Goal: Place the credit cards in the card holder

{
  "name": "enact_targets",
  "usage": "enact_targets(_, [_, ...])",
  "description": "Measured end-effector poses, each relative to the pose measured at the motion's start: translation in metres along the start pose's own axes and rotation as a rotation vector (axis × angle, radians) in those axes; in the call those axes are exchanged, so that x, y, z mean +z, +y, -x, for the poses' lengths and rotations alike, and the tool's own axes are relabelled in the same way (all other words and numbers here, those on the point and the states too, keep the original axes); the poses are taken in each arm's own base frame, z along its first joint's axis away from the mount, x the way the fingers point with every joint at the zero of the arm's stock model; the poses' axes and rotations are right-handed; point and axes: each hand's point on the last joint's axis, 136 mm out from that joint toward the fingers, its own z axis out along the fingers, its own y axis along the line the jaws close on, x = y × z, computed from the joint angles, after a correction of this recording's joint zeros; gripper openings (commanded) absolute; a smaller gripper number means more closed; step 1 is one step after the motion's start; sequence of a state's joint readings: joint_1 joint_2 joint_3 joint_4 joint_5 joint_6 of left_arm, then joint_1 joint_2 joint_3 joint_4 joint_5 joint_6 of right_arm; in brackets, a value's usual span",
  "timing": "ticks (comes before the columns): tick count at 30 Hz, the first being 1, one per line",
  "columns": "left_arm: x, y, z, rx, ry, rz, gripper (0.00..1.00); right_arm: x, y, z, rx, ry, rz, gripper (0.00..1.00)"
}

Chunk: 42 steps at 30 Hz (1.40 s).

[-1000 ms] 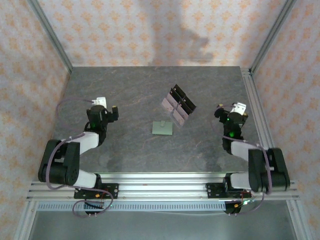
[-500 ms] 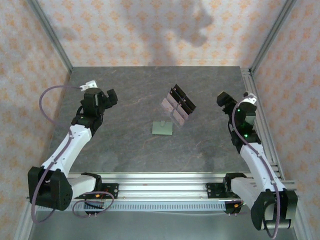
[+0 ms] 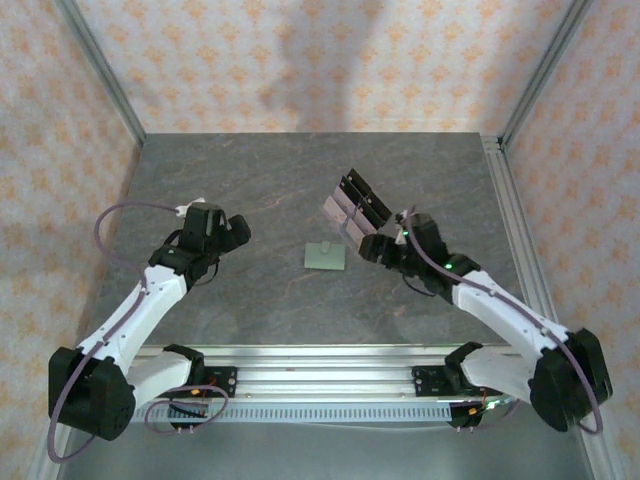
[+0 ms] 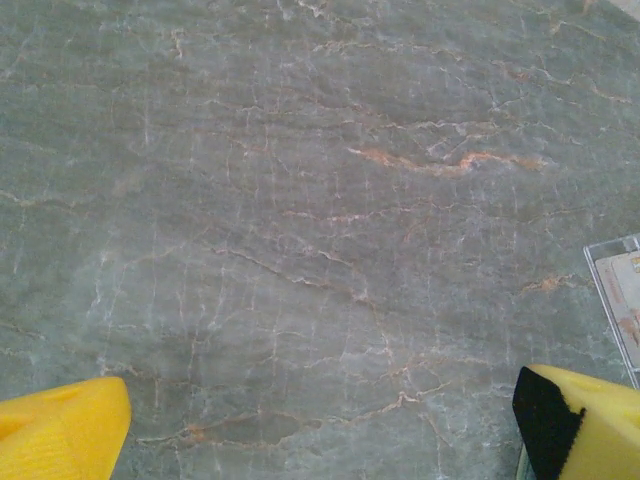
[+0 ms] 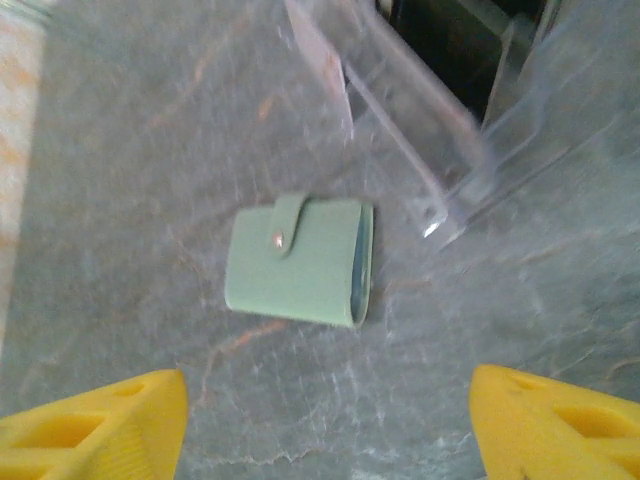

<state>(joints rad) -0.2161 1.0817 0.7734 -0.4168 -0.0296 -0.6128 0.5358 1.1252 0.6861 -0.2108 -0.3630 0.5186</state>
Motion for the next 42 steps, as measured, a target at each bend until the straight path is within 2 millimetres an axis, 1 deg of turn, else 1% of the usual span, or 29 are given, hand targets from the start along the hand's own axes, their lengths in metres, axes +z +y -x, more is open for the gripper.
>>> enact_targets(2, [0.0, 0.0, 0.0, -0.011, 0.001, 0.0, 1.0, 0.021, 0.002, -0.02, -0.008, 0.066, -0.024, 0.7])
enact_targets(4, [0.0, 0.001, -0.002, -0.017, 0.007, 0.005, 1.0, 0.04, -0.001, -0.041, -0.016, 0.129, -0.062, 0.69])
enact_targets(5, [0.001, 0.002, -0.003, -0.016, 0.013, 0.009, 1.0, 0.047, -0.003, -0.048, -0.016, 0.148, -0.084, 0.68])
enact_targets(7, [0.001, 0.002, -0.004, -0.014, 0.024, 0.015, 1.0, 0.059, -0.002, -0.055, -0.016, 0.161, -0.109, 0.68])
enact_targets(9, [0.002, 0.002, -0.005, -0.018, 0.032, 0.016, 1.0, 0.069, 0.001, -0.053, -0.011, 0.145, -0.123, 0.68])
enact_targets(11, [0.001, 0.001, -0.005, -0.019, 0.038, 0.015, 1.0, 0.078, 0.003, -0.048, -0.002, 0.117, -0.131, 0.68])
enact_targets(18, [-0.001, -0.003, -0.008, -0.021, 0.05, 0.003, 1.0, 0.105, 0.01, -0.024, 0.033, 0.033, -0.157, 0.69])
enact_targets(24, [-0.006, -0.002, -0.007, -0.028, 0.045, -0.002, 1.0, 0.126, 0.01, -0.018, 0.052, 0.011, -0.187, 0.69])
enact_targets(29, [-0.006, -0.002, -0.008, -0.03, 0.047, 0.0, 1.0, 0.138, 0.011, -0.022, 0.058, 0.014, -0.202, 0.69])
enact_targets(35, [-0.007, -0.001, -0.008, -0.029, 0.049, 0.001, 1.0, 0.142, 0.017, -0.025, 0.072, 0.012, -0.183, 0.68])
enact_targets(39, [-0.007, -0.001, -0.009, -0.029, 0.051, 0.003, 1.0, 0.143, 0.031, -0.037, 0.07, 0.035, -0.149, 0.67])
enact_targets(41, [-0.007, -0.002, -0.008, -0.028, 0.054, 0.002, 1.0, 0.143, 0.042, -0.045, 0.056, 0.055, -0.126, 0.67])
enact_targets(42, [-0.008, -0.003, -0.007, -0.028, 0.057, 0.004, 1.0, 0.143, 0.051, -0.05, 0.047, 0.067, -0.106, 0.67])
